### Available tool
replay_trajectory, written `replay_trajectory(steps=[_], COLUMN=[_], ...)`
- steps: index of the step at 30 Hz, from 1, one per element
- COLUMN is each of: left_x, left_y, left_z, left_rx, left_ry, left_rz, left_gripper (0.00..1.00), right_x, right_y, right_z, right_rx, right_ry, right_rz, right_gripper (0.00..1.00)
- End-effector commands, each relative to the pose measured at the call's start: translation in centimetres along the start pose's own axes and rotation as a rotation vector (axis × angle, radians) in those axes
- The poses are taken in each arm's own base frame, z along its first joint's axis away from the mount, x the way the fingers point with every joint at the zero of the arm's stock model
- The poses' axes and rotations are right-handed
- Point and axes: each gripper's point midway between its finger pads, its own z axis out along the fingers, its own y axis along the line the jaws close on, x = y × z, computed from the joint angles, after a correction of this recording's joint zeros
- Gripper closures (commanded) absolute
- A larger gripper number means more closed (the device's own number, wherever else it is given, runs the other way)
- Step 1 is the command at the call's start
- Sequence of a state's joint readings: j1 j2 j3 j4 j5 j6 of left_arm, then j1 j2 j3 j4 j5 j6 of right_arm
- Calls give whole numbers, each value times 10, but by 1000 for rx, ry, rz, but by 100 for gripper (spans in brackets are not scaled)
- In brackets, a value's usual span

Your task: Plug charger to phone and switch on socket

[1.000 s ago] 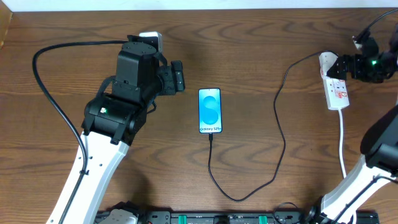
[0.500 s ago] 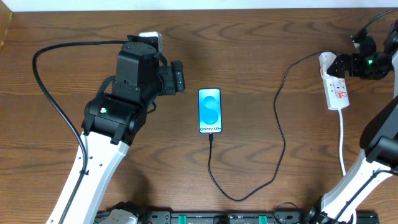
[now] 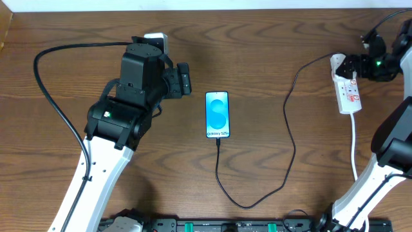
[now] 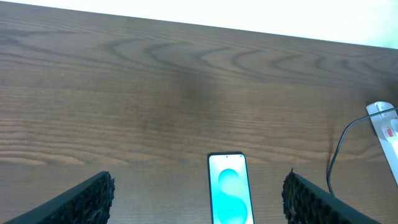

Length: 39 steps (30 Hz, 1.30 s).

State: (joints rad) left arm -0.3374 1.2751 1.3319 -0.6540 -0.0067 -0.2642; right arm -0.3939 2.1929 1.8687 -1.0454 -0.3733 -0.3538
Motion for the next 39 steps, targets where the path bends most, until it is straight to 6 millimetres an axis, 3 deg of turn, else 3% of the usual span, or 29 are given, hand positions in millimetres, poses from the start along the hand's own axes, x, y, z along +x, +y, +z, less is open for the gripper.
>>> replay_trajectory(steps=[1,12,23,39], left_x=[-1,-1,-1,-1], left_y=[3,3,3,3], left_z=[-2,-2,-2,-2], left_rx=[-15,-15,-15,-15], left_ry=[-9,-9,-9,-9], left_rz=[8,8,8,8], left_gripper=[14,14,14,14], right_x=[11,24,24,15], right_y=[8,21,23,51], right_z=[21,47,47,41], right_rx=[-41,-149,-157,-327], right_ry=[33,9,8,-49], right_rz=[12,19,10,23], right_gripper=[1,1,1,1])
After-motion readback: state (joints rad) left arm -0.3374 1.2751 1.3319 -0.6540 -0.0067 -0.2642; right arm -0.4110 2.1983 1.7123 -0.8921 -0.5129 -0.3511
